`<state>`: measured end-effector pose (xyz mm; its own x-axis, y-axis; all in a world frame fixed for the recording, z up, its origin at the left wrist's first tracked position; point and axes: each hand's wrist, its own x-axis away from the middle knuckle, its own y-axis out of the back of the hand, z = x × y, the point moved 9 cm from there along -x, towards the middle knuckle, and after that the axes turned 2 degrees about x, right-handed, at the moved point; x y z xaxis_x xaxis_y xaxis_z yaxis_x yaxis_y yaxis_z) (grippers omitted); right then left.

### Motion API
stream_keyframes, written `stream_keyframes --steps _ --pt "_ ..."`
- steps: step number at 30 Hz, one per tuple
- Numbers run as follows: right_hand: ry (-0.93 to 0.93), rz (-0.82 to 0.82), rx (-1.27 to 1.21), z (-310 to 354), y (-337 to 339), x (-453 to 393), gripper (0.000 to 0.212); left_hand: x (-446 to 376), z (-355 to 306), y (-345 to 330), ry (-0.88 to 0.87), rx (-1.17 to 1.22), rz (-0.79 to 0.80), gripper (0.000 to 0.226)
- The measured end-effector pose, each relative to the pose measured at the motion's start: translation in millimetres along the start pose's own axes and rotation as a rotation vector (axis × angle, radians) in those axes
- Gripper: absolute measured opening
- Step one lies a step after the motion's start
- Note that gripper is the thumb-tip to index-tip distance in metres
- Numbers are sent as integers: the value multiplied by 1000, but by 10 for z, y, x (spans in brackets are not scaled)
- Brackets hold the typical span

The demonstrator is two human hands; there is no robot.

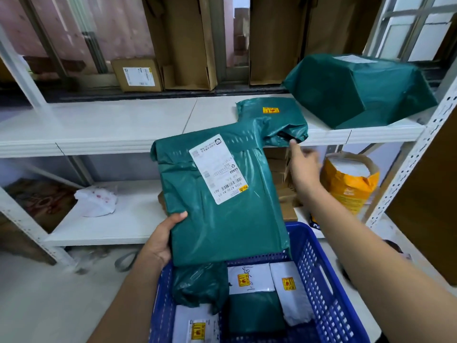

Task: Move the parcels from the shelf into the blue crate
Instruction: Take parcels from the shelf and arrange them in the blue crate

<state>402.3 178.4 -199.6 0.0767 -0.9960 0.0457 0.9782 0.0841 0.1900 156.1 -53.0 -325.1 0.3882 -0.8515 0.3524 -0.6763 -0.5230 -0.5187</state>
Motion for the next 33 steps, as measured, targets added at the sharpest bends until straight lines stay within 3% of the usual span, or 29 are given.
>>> stream_keyframes --steps 3,5,9,15,18,21,27,33 --pt "-26 641 -179 -311 -501 525 71 57 99 32 28 -79 20 68" --pt "-62 806 -187 -495 -605 666 56 65 197 67 42 -142 35 85" --pt "-123 774 -244 -883 -555 589 47 -27 403 157 67 -253 59 101" --pt "-229 797 -143 -1748 -507 634 71 -223 856 199 123 -459 98 90" --pt "-291 781 -59 -2205 -467 712 76 -259 1242 387 176 -495 26 82" --pt "-390 789 68 -2737 -416 804 84 -221 1657 595 260 -595 -61 61" --pt "-494 733 236 -3397 -271 843 49 -321 2206 906 275 -696 -181 72" --pt "-491 639 247 -3784 -330 642 58 -551 2432 963 215 -682 -218 63"
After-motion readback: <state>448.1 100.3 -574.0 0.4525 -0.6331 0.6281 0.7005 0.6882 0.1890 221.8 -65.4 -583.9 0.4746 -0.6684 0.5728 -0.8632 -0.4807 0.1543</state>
